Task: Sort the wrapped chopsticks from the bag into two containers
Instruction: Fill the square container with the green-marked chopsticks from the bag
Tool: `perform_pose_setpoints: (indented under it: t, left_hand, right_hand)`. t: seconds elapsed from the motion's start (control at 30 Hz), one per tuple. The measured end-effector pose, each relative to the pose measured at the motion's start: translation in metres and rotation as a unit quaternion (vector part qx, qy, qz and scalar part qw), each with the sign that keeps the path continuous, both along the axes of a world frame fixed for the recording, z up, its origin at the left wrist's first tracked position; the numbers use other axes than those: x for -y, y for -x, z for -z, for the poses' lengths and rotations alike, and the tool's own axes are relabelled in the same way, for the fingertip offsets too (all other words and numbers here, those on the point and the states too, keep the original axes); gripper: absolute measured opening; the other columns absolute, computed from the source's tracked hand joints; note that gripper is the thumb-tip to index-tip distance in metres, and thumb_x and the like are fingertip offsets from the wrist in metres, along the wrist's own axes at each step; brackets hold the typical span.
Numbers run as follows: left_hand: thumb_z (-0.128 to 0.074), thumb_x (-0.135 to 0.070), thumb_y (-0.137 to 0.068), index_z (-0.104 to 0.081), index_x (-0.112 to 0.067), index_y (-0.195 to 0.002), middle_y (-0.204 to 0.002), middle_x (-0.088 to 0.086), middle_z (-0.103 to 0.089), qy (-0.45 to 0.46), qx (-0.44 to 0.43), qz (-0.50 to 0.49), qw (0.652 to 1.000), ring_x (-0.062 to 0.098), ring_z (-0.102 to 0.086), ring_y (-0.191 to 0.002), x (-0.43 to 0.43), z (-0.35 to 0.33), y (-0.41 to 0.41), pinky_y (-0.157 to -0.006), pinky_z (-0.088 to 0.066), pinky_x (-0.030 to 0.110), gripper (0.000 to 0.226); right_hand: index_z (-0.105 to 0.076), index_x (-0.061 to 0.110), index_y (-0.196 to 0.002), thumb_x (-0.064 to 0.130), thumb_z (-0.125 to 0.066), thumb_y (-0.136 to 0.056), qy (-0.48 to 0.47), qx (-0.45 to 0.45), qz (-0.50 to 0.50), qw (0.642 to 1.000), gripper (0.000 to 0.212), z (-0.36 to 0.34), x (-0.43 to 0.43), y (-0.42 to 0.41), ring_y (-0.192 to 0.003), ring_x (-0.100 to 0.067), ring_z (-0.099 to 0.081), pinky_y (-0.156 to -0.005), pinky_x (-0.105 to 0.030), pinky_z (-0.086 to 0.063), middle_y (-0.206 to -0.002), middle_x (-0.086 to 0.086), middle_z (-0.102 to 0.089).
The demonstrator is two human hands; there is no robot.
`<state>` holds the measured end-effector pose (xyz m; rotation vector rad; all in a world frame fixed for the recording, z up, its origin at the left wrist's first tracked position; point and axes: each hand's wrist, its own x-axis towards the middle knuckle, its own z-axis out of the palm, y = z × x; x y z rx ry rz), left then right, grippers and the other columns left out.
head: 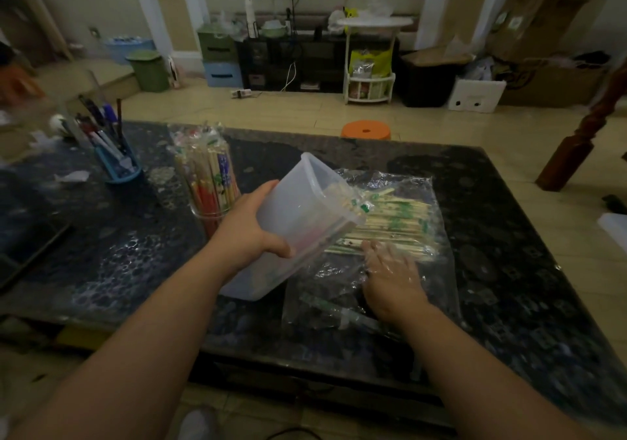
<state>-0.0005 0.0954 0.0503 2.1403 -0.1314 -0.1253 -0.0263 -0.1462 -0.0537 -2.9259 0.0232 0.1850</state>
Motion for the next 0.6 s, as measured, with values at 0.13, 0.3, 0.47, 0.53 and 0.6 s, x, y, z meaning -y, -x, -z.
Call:
perform_pose_setpoints:
  t: [0.13,0.3,0.47,0.53,0.6]
  left_hand:
    - [-0.085,-0.025,-0.047,-0.034,-0.043,-0.147,-0.139,-0.006,-0.041,-0.004,-0.005,-0.005,1.0,0.022,-0.043,-0.126,0.0004,0.0009,-0.0017,-0.103,-0.043,0.051,0.113]
    - [-0.082,-0.034,-0.04,-0.034,-0.049,-0.146,-0.139,-0.008,-0.041,-0.005,-0.013,-0.007,1.0,0.022,-0.044,-0.125,0.0001,0.0034,-0.0026,-0.104,-0.043,0.056,0.117]
    - [-0.081,-0.036,-0.037,-0.033,-0.048,-0.147,-0.14,-0.007,-0.041,-0.007,-0.014,-0.004,1.0,0.023,-0.043,-0.126,0.0015,0.0025,-0.0008,-0.104,-0.043,0.056,0.12]
    - [-0.081,-0.034,-0.04,-0.033,-0.047,-0.147,-0.141,-0.008,-0.041,-0.01,-0.013,-0.001,1.0,0.023,-0.043,-0.126,0.0017,0.0019,-0.0003,-0.104,-0.043,0.055,0.119]
    - [-0.081,-0.033,-0.042,-0.033,-0.047,-0.148,-0.142,-0.008,-0.04,-0.009,-0.013,0.001,1.0,0.023,-0.042,-0.127,0.0013,0.0019,-0.0005,-0.104,-0.042,0.055,0.117]
  right_hand:
    - [-0.01,0.024,-0.157,0.024,-0.034,-0.1,0.015,0.022,0.011,1.0,0.062,-0.0036,-0.001,-0.002,-0.149,-0.026,-0.009,-0.119,-0.046,-0.002,-0.164,-0.003,-0.014]
    - [-0.042,0.028,-0.141,0.025,-0.038,-0.096,0.038,0.053,0.017,0.998,0.046,-0.0022,0.0014,-0.0019,-0.127,-0.032,-0.034,-0.108,-0.044,-0.022,-0.141,-0.007,-0.04]
    - [-0.042,0.026,-0.14,0.022,-0.041,-0.095,0.033,0.067,0.001,0.997,0.045,0.0008,0.0003,-0.0002,-0.139,-0.027,-0.027,-0.114,-0.043,-0.018,-0.153,-0.004,-0.034]
    - [-0.04,0.027,-0.142,0.02,-0.041,-0.094,0.023,0.081,0.0,0.996,0.048,0.0003,-0.0002,-0.0014,-0.136,-0.023,-0.033,-0.112,-0.041,-0.022,-0.147,0.001,-0.042]
    - [-0.039,0.028,-0.144,0.019,-0.043,-0.093,0.017,0.078,0.005,0.997,0.052,-0.0014,-0.0009,-0.0015,-0.136,-0.023,-0.034,-0.112,-0.042,-0.021,-0.147,0.002,-0.043]
